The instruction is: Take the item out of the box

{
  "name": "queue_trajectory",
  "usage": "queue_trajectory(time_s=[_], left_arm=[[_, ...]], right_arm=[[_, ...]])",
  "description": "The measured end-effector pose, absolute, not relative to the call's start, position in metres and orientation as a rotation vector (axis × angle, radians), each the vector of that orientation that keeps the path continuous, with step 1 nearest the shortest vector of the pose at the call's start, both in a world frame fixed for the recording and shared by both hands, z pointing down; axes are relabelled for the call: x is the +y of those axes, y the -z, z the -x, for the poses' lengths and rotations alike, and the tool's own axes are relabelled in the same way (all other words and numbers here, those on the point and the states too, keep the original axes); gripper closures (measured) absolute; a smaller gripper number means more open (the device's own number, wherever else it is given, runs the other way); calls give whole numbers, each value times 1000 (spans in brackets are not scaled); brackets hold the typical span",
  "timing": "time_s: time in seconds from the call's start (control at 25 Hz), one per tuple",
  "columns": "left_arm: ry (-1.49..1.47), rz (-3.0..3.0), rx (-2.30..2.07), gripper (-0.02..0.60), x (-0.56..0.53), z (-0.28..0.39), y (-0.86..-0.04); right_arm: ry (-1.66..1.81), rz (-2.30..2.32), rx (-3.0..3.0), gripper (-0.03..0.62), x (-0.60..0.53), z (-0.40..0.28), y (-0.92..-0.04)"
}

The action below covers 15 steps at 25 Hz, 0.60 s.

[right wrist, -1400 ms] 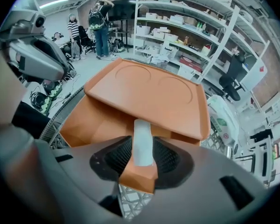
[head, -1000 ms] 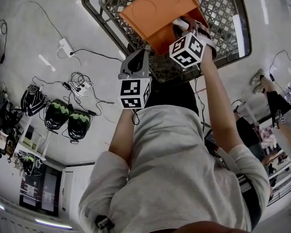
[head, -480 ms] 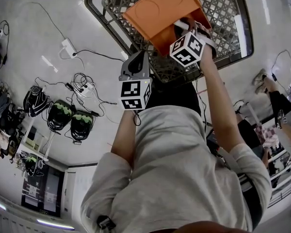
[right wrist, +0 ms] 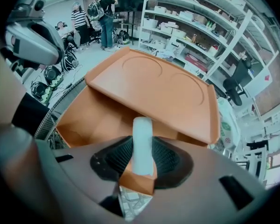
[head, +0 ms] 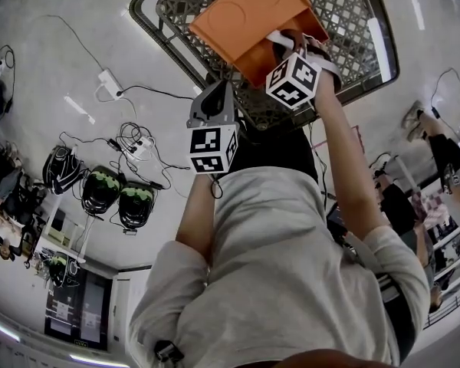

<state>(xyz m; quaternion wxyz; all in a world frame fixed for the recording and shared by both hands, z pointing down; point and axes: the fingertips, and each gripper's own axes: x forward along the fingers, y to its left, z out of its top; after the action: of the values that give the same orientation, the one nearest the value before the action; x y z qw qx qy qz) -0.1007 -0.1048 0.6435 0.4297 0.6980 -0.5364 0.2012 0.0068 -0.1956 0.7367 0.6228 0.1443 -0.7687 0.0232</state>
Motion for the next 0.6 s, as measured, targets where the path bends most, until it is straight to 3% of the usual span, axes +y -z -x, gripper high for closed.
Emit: queue_trajectory(time_s=[0.6], left_arm=[[-504, -1810, -1299, 571, -106, 97, -632]], right_arm=[[-5, -399, -1777, 468, -186, -18, -705]])
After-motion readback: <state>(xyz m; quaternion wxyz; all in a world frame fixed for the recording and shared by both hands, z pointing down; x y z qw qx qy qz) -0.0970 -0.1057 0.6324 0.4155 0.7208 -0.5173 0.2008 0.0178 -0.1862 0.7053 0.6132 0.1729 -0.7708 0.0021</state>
